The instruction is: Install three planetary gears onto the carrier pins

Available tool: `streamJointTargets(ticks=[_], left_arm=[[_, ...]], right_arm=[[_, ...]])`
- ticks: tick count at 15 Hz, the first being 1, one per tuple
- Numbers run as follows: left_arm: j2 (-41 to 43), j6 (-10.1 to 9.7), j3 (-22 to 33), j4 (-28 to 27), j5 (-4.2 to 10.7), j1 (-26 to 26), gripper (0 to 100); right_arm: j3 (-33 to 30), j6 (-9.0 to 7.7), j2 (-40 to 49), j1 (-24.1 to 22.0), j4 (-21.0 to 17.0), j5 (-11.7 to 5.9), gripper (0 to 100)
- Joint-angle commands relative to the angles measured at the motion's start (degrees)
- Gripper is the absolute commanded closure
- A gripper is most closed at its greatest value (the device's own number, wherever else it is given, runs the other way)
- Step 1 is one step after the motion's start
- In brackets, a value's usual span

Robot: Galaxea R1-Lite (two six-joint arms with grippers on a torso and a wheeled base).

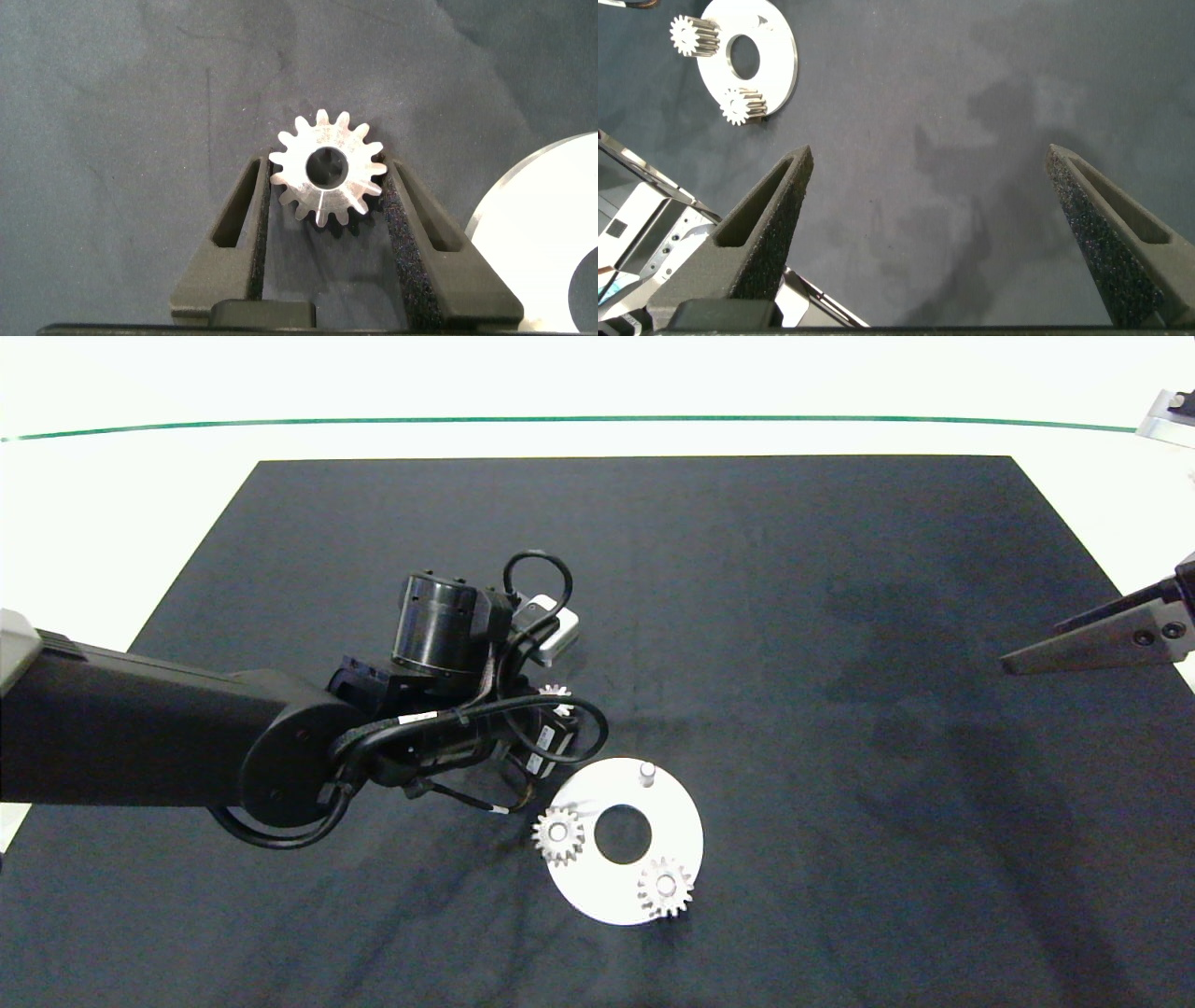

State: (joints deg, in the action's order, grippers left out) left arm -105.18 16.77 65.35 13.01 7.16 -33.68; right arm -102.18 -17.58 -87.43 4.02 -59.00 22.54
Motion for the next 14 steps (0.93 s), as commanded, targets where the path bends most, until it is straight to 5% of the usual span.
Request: streamJointTargets(ticks=[1, 14], left_arm=[[0.77, 0.19, -0.14, -0.18, 0.05, -0.07, 80], [11.49, -1.31, -3.22, -8.88, 0.93, -5.87, 81]], right_arm=[[-0.04, -0.09, -0.11, 0.02, -0.41, 0.14, 0], [-0.04, -0.09, -0.11, 0.2, -0.32, 1.1, 0]])
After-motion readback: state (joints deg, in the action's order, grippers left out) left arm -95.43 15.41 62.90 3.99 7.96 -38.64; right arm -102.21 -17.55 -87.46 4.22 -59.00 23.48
